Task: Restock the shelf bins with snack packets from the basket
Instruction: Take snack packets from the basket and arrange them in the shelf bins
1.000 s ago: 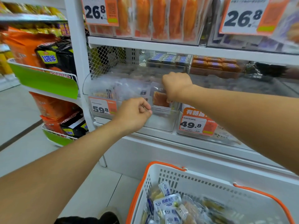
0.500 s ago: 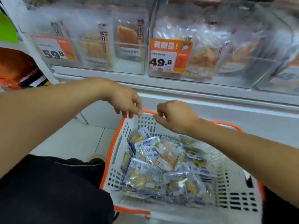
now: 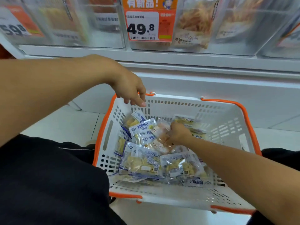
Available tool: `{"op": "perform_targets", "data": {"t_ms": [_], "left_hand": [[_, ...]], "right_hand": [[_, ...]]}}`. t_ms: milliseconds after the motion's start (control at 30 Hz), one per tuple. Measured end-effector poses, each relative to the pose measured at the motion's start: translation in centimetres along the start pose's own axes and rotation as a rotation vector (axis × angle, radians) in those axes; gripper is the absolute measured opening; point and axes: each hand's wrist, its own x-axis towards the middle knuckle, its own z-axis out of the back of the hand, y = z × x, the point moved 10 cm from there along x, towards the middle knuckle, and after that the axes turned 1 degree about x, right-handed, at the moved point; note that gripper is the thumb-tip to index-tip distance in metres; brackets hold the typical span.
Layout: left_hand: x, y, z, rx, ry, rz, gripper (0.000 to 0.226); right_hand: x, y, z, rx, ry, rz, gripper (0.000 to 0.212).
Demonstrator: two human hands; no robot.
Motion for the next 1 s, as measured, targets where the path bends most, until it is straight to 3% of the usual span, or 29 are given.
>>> {"op": "perform_targets", "data": {"t_ms": [100,167,233,333,400,533,733,833,933,1000], "left_hand": [[0.2,0.0,0.0,0.002,0.007,-0.002,0.040],[0.1,-0.3,0.2,-0.011,0.001,-0.015,0.043],[-0.2,-0.8,0.4,-0.061,0.003,-0.035,0.052],[-1.1,-2.3,0.6,-0.256,0.024,-0.100,0.073],[-2.1,-4.0,1.6,-0.463,0.009,-0.181,0.070],[-4.3,-7.6,6.2,-0.820,-0.222,-0.402,0.015],[-6.2,-9.4,11.7,-1.218,-0.641,-0.498,0.002],[-7.3,-10.0,13.8,-1.307,-0.801,-0.546,0.011],[-7.7,-9.5,15.5,-1.296,-0.957,-0.512,0.010],[-7.5,-9.1,16.2,-1.278,-1.028,-0.478,0.010]], "right_hand": [[-0.3,0.7,1.8,0.009,0.172,0.055,0.029],[-1.4,1.0,3.2,0.179,0.339,0.078,0.019],[-3.9,2.3,5.9,0.409,0.489,0.082,0.023],[-8.3,5.7,12.9,0.528,0.537,0.179,0.031],[-11.6,7.4,18.1,0.537,0.498,0.235,0.031],[-17.1,7.7,27.1,0.672,0.262,0.337,0.024],[-20.9,4.7,34.6,0.700,-0.114,0.456,0.031],[-23.3,4.7,40.1,0.639,-0.396,0.568,0.028],[-26.0,4.4,44.8,0.313,-0.782,0.620,0.014],[-25.8,4.9,45.6,-0.056,-0.902,0.552,0.007]]}}
